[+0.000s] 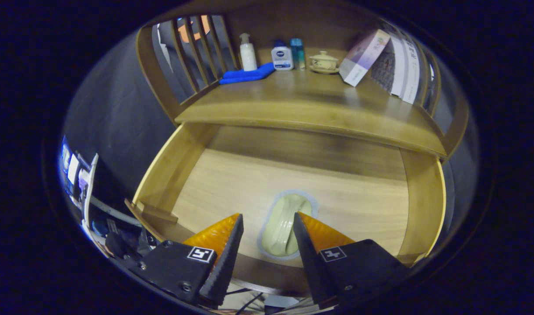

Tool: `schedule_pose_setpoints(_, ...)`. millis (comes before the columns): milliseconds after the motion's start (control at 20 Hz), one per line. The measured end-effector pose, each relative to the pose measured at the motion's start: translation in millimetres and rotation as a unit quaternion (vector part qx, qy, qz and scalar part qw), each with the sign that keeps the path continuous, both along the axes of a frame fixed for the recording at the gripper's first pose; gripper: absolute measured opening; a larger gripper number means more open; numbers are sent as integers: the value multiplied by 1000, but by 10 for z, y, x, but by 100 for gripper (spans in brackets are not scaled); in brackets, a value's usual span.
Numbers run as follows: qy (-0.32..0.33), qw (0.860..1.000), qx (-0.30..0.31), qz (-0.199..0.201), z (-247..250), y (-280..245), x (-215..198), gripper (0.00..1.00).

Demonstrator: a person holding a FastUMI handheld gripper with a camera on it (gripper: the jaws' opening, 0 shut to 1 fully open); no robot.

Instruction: Pull open the drawer, take out the items inside it, and place them on the countertop above the cabinet.

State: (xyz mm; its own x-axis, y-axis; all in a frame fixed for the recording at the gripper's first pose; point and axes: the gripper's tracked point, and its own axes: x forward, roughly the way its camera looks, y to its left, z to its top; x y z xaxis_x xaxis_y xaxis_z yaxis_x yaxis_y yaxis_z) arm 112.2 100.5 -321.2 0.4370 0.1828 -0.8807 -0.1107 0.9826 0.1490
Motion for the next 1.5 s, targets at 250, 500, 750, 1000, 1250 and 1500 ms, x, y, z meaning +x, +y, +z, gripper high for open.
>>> schedule_pose_setpoints(250,32,999,-21,-3,-192,-62,32,67)
schedule_pose_setpoints(500,46,999,-18,-15,-246,-91,68,55)
schedule_pose_setpoints(750,57,997,-45,-11,-381,-160,78,36)
schedule_pose_setpoints(1000,52,998,-3,-29,-334,-106,107,20)
schedule_pose_setpoints(1250,18,999,-22,-32,-79,-182,210,17)
schedule_pose_setpoints(1500,-22,999,-13,-38,397,-234,350,17)
